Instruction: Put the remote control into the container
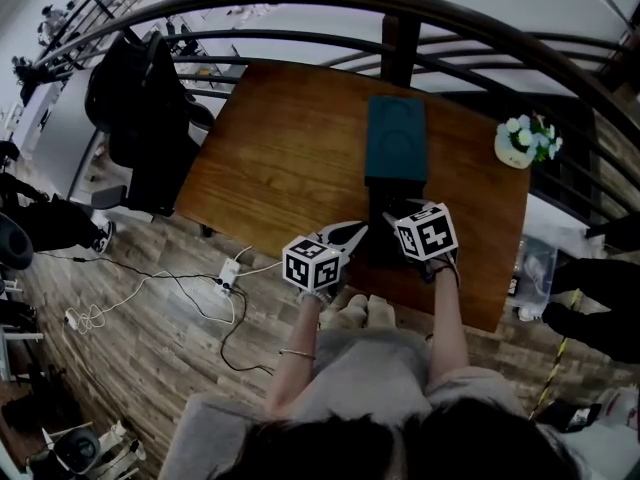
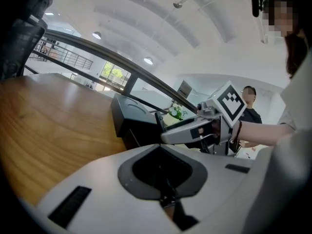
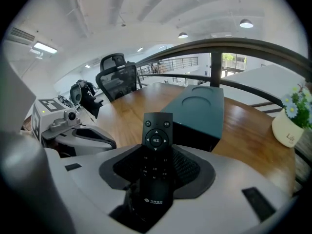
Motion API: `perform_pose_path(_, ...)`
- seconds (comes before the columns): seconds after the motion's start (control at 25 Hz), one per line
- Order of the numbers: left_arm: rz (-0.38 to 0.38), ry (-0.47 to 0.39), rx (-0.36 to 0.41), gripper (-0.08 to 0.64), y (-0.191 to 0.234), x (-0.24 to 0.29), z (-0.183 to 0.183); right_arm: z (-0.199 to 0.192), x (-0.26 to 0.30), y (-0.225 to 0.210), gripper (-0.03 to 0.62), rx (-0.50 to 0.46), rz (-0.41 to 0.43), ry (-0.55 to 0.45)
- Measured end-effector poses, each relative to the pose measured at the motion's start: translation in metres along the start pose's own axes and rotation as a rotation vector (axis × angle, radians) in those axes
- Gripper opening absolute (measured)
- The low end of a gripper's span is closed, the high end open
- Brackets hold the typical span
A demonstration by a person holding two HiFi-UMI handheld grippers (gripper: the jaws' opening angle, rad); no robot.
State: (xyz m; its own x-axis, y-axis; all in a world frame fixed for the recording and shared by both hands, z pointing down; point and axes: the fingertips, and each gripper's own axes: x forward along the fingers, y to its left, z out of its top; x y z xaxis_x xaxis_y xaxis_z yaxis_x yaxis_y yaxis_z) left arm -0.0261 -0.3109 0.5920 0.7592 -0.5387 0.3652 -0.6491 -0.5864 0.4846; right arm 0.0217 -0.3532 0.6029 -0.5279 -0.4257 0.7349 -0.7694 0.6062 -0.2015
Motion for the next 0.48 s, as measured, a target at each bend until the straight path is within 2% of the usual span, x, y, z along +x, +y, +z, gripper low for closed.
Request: perform_pose_path(0.48,-0.004,0.025,-0.012,0.005,0.005,0.004,-0.006,-0.016,0.025,-0.003,0.199,-0.016,-0.018,0.116)
